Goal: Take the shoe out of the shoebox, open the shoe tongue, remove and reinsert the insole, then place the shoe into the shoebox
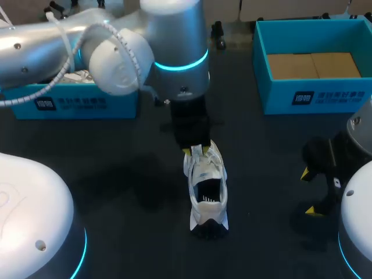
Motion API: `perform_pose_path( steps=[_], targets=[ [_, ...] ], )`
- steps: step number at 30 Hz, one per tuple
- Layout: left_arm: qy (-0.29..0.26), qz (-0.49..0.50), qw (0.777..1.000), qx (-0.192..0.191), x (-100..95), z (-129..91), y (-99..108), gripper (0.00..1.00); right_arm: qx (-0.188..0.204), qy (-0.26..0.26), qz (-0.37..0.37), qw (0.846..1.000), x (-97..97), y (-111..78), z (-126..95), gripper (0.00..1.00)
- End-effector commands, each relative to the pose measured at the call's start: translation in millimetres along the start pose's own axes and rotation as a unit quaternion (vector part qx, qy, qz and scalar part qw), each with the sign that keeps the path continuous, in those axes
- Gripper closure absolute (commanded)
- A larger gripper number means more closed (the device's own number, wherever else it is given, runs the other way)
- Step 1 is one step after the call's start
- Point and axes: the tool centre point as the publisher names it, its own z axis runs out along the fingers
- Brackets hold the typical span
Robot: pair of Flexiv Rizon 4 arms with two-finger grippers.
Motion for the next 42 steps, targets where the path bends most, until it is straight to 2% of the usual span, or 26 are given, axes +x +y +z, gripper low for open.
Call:
perform_pose_path(
  steps=[1, 12, 14, 20, 23, 34, 36, 42],
  targets=[
    [-0.001, 0.005, 1.0, -0.001, -6.1, 18, -9, 0.65, 0.001, -0.002, 0.0, 1.0, 2.0, -0.4, 0, 0.0],
    [0.008, 0.012, 1.0, 0.011, -10.9, 53, -29, 0.67, 0.001, -0.002, 0.0, 1.0, 2.0, -0.4, 0, 0.0],
    [0.012, 0.02, 1.0, 0.005, -10.8, 54, -30, 0.67, 0.001, -0.002, 0.0, 1.0, 2.0, -0.4, 0, 0.0],
    [-0.002, 0.016, 1.0, -0.001, -11.4, 33, -23, 0.67, 0.001, -0.002, 0.0, 1.0, 2.0, -0.4, 0, 0.0],
    [-0.003, 0.016, 1.0, -0.003, -12.0, 31, -24, 0.67, 0.001, -0.002, 0.0, 1.0, 2.0, -0.4, 0, 0.0],
    [0.026, 0.013, 1.0, 0.009, -15.3, 63, -33, 0.67, 0.001, -0.002, 0.0, 1.0, 2.0, -0.4, 0, 0.0],
    [0.022, 0.011, 1.0, 0.012, -13.3, 61, -32, 0.67, 0.001, -0.002, 0.0, 1.0, 2.0, -0.4, 0, 0.0],
    [-0.005, 0.015, 1.0, -0.005, -9.1, 23, -22, 0.65, 0.001, -0.002, 0.0, 1.0, 2.0, -0.4, 0, 0.0]
  ],
)
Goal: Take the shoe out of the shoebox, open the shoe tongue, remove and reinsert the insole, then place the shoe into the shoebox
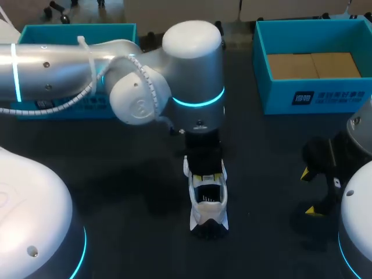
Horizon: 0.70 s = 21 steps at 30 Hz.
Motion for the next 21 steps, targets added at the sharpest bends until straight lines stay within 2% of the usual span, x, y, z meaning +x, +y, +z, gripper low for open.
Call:
perform_pose_path(
  steps=[1, 5, 6, 7, 8, 9, 11, 14, 21],
  targets=[
    [-0.012, 0.001, 1.0, -0.011, 13.3, -35, 3, 0.65, 0.001, -0.002, 0.0, 1.0, 2.0, -0.4, 0, 0.0],
    [-0.008, -0.009, 1.0, -0.019, 14.8, -57, 7, 0.62, 0.001, -0.002, 0.0, 1.0, 2.0, -0.4, 0, 0.0],
    [-0.01, -0.011, 1.0, -0.017, 14.8, -64, 9, 0.57, 0.001, -0.002, 0.0, 1.0, 2.0, -0.4, 0, 0.0],
    [-0.007, -0.015, 1.0, -0.022, 15.1, -69, 9, 0.42, 0.001, -0.002, 0.0, 1.0, 2.0, -0.4, 0, 0.0],
    [-0.004, -0.02, 1.0, -0.024, 15.6, -74, 9, 0.14, 0.001, -0.002, 0.0, 1.0, 2.0, -0.4, 0, 0.0],
    [-0.003, -0.027, 0.999, -0.023, 16.2, -79, 9, 0.0, 0.001, -0.002, 0.0, 1.0, 2.0, -0.4, 0, 0.0],
    [0.002, -0.034, 0.999, -0.026, 18.0, -87, 8, 0.0, 0.001, -0.002, 0.0, 1.0, 2.0, -0.4, 0, 0.0],
    [0.025, -0.009, 1.0, -0.009, 21.3, -100, 3, 0.0, 0.001, -0.002, 0.0, 1.0, 2.0, -0.4, 0, 0.0],
    [0.025, -0.009, 1.0, -0.009, 21.3, -100, 3, 0.0, 0.001, -0.002, 0.0, 1.0, 2.0, -0.4, 0, 0.0]
  ],
)
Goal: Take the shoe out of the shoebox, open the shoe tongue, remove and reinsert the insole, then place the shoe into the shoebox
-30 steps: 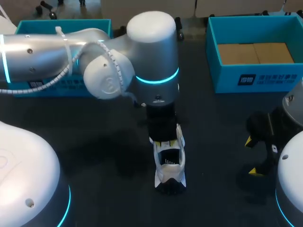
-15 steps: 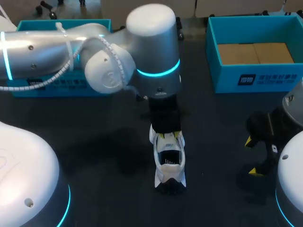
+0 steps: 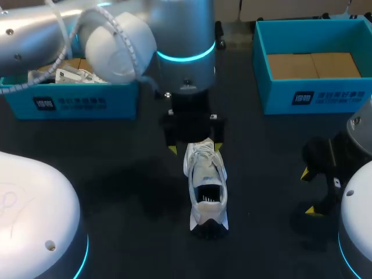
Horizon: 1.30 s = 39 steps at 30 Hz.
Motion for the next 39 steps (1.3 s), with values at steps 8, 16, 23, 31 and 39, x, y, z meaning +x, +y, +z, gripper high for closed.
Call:
perform_pose_path(
  steps=[8, 16, 23, 31, 39],
  targets=[
    [0.012, -0.052, 0.998, 0.031, 7.7, -11, -13, 0.0, 0.001, -0.002, 0.0, 1.0, 2.0, -0.3, 0, 0.0],
    [0.136, -0.377, 0.916, 0.024, 7.7, -8, -44, 0.0, 0.001, -0.002, 0.0, 1.0, 2.0, -0.3, 0, 0.0],
    [0.073, -0.464, 0.882, -0.036, 15.1, -11, -58, 0.0, 0.001, -0.002, 0.0, 1.0, 2.0, -0.3, 0, 0.0],
    [0.075, -0.501, 0.861, -0.035, 11.9, -7, -61, 0.0, 0.001, -0.002, 0.0, 1.0, 2.0, -0.3, 0, 0.0],
    [0.074, -0.683, 0.726, -0.014, 2.6, 22, -97, 0.0, 0.001, -0.002, 0.0, 1.0, 2.0, -0.3, 0, 0.0]
  ],
)
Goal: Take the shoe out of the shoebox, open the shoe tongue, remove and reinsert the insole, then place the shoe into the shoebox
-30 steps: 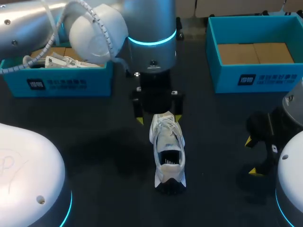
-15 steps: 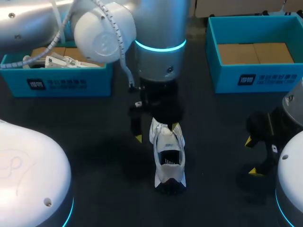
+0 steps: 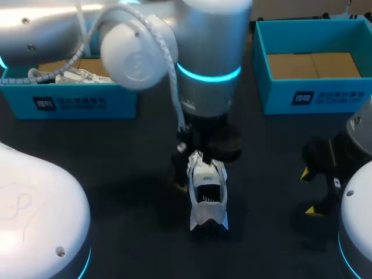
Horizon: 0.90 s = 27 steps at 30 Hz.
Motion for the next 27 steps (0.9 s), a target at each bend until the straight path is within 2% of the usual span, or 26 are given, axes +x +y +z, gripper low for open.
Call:
perform_pose_path(
  steps=[1, 4, 8, 13, 15, 19, 27],
  targets=[
    [0.017, -0.283, 0.959, 0.028, 4.7, 18, -18, 0.0, 0.001, -0.002, 0.0, 1.0, 1.9, -0.4, 0, 0.0],
    [0.005, -0.326, 0.944, 0.048, 5.5, 27, -21, 0.0, 0.001, -0.002, 0.0, 1.0, 1.9, -0.4, 0, 0.0],
    [-0.003, -0.341, 0.938, 0.065, 7.5, 36, -26, 0.0, 0.001, -0.002, 0.0, 1.0, 1.9, -0.4, 0, 0.0],
    [-0.017, -0.373, 0.925, 0.067, 0.6, 54, -33, 0.0, 0.001, -0.002, 0.0, 1.0, 1.9, -0.4, 0, 0.0],
    [-0.009, -0.369, 0.927, 0.068, 0.1, 59, -34, 0.0, 0.001, -0.002, 0.0, 1.0, 1.9, -0.4, 0, 0.0],
    [-0.028, -0.39, 0.918, 0.066, 1.7, 70, -37, 0.0, 0.001, -0.002, 0.0, 1.0, 1.9, -0.4, 0, 0.0],
    [-0.022, -0.383, 0.921, 0.063, -2.7, 90, -43, 0.0, 0.001, -0.002, 0.0, 1.0, 1.9, -0.4, 0, 0.0]
  ],
)
